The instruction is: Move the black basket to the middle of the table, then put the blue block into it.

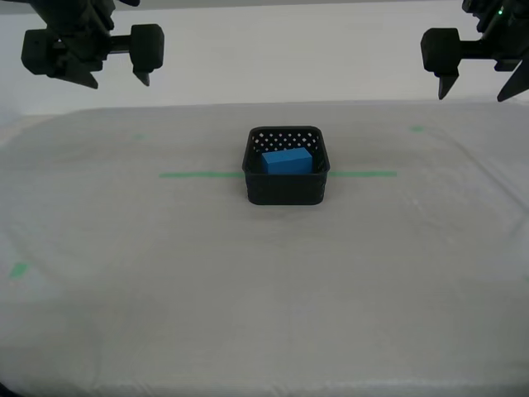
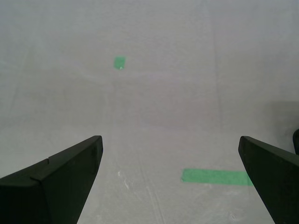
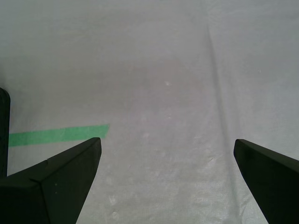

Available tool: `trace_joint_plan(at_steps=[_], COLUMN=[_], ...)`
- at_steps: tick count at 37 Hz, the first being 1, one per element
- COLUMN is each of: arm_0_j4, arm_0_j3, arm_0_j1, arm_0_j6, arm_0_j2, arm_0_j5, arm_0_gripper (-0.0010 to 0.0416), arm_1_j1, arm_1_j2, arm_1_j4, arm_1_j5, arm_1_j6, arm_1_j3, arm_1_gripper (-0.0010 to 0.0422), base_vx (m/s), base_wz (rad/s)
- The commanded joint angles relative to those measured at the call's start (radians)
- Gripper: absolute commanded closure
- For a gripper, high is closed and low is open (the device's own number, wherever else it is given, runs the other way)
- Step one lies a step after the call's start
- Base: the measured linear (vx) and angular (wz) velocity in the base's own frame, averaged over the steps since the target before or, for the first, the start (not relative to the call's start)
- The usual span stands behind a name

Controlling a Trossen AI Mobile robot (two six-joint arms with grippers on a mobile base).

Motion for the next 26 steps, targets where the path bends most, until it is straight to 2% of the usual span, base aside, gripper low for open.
trace_joint_plan(at_steps=[1,26], arm_0_j4=[0.001,0.001], arm_0_j3=[0.000,0.000], arm_0_j1=[0.001,0.001], arm_0_j6=[0.000,0.000], arm_0_j2=[0.000,0.000], arm_0_j5=[0.000,0.000], arm_0_gripper=[0.0007,0.0007], arm_1_j1=[0.005,0.009], arm_1_j2=[-0.004,-0.003], arm_1_j4=[0.046,0.058], arm_1_j5=[0.002,0.002], arm_1_j6=[0.027,0.034], arm_1_j3=[-0.026,-0.036], arm_1_gripper=[0.0012,0.0012], base_vx=[0.000,0.000], base_wz=[0.000,0.000])
